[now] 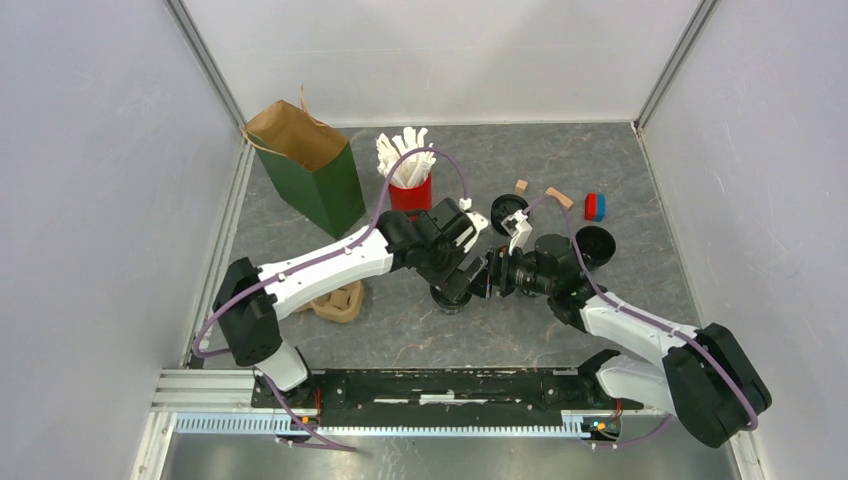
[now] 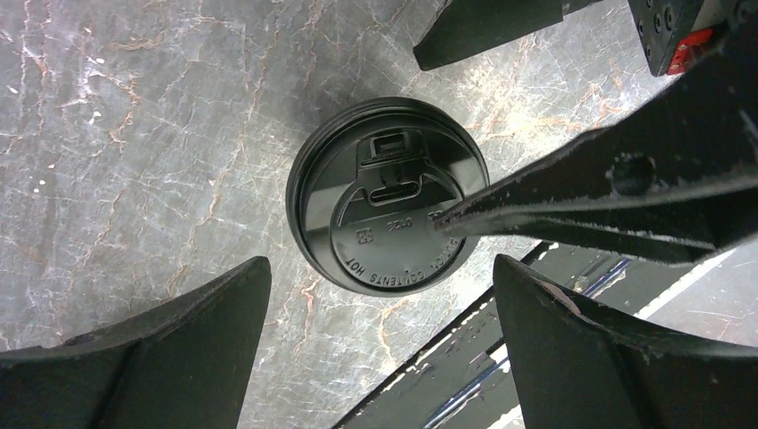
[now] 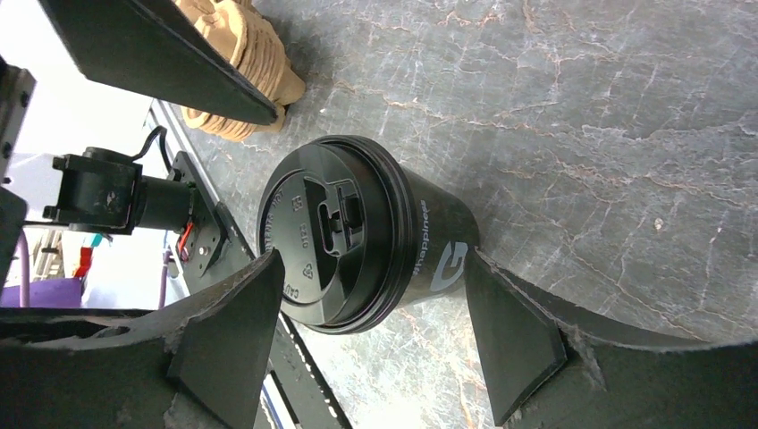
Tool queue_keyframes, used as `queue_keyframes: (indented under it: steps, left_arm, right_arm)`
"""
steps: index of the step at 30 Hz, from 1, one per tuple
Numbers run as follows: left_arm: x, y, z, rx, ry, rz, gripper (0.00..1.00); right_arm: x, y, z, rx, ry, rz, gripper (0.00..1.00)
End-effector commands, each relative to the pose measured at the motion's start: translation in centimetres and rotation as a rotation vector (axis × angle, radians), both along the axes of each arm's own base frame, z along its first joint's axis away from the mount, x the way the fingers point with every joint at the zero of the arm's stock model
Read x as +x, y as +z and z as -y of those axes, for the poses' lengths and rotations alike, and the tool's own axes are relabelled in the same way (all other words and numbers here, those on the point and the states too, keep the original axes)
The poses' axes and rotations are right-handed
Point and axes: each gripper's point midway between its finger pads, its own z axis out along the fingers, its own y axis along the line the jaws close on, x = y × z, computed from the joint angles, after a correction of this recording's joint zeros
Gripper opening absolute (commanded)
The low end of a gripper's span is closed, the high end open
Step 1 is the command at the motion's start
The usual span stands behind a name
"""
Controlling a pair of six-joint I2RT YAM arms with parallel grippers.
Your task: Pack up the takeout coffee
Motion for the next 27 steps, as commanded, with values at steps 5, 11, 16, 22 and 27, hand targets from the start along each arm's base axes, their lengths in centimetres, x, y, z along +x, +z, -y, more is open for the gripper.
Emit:
queue_keyframes:
  steps: [5,11,16,22,27]
  left_arm:
    - [1.1,2.7,-2.0,-0.067,0.097,0.046,1.0]
    - [1.1,4.0,-2.5,-0.203,0.127,0.026,0.99]
    - [1.3,4.0,-2.4,-0.329,0.126,-0.031,0.91]
    - [1.9,2.3,-3.4,-0.323,0.157,-0.057,0.87]
    - [2.3,1.7,-3.7,-0.341,0.153,-0.052,0.85]
  right_arm:
    - [0.9,2.0,0.4,-0.03,-0.024,0.072,0.75]
    - [0.4,2.5,0.5,-0.014,-0.026,0.065,0.65]
    - [-0.3,2.6,0.2,-0.022,-0.027,0.047,0.6]
    - [-0.5,2.5,-0.1,-0.056,-0.047,0.045,0.53]
    - [-0.2,3.0,-0.5,-0.065,-0.047,0.061,0.48]
